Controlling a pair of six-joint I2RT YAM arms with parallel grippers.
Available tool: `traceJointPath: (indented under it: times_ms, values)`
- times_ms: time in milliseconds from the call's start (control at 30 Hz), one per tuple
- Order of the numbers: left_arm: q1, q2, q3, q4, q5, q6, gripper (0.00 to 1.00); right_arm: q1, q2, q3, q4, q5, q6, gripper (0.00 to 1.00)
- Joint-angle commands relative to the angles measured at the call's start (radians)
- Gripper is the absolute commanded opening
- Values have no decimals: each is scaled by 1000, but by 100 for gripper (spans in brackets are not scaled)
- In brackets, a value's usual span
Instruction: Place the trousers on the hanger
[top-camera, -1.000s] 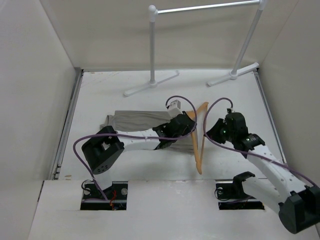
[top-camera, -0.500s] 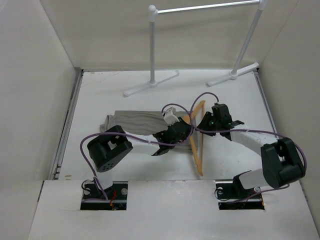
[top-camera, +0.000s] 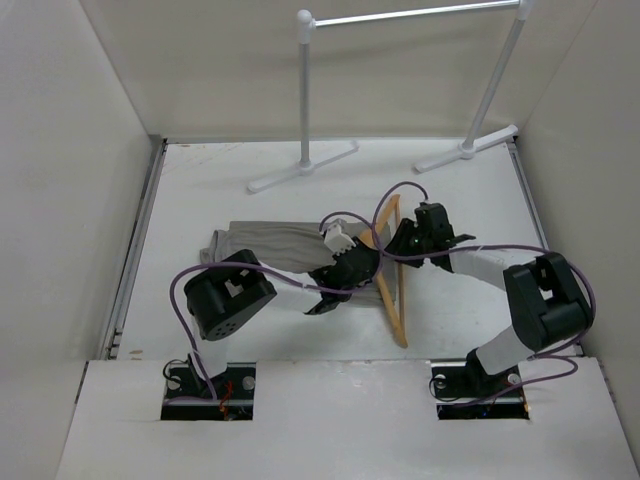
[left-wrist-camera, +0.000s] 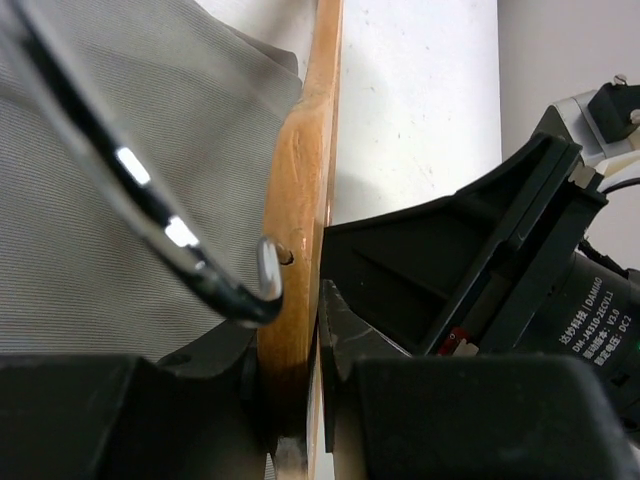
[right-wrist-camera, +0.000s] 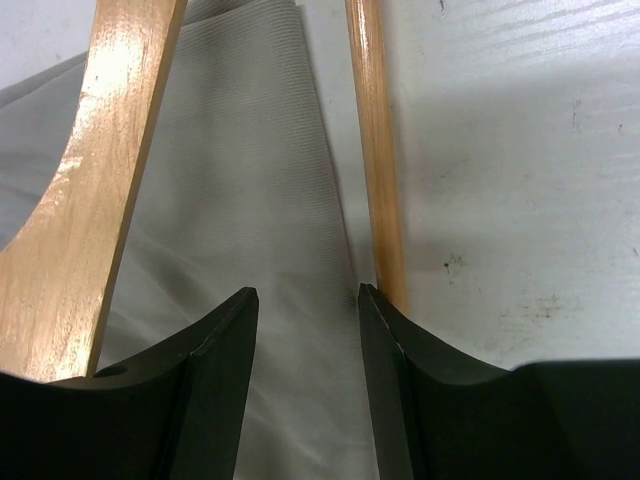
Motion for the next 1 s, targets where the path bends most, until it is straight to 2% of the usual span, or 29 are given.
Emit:
traceJointPath:
  times_ms: [0, 133, 200, 233, 367, 400, 533, 733, 833, 967]
  values:
    - [-8, 18, -3, -26, -29, -15, 10, 4, 21, 37, -15, 76, -30, 52]
    - [-8, 26, -9, -25, -38, -31, 10, 27, 44, 54, -69, 113, -42, 53]
    - [-3, 30, -17, -22, -37, -44, 10, 34, 44, 41, -64, 108, -33, 48]
    - [0, 33, -20, -17, -34, -47, 10, 34, 43, 32, -55, 100, -27, 44]
    - [0, 33, -32, -17, -35, -50, 10, 33, 18, 3, -17, 67, 4, 13]
    - [3, 27, -37, -20, -35, -50, 10, 24, -3, -6, 3, 59, 12, 10]
    - [24, -9, -81, -26, -29, -45, 10, -22, -122, -3, 37, 41, 35, 8]
    - [64, -106, -213, -60, -8, -13, 10, -114, -215, 28, -35, -8, 47, 8]
    - [104, -212, -308, -85, -5, 14, 10, -162, -222, 31, -73, -7, 45, 8]
    - [199, -437, -420, -198, 20, 103, 10, -205, -227, 26, -83, 11, 51, 8]
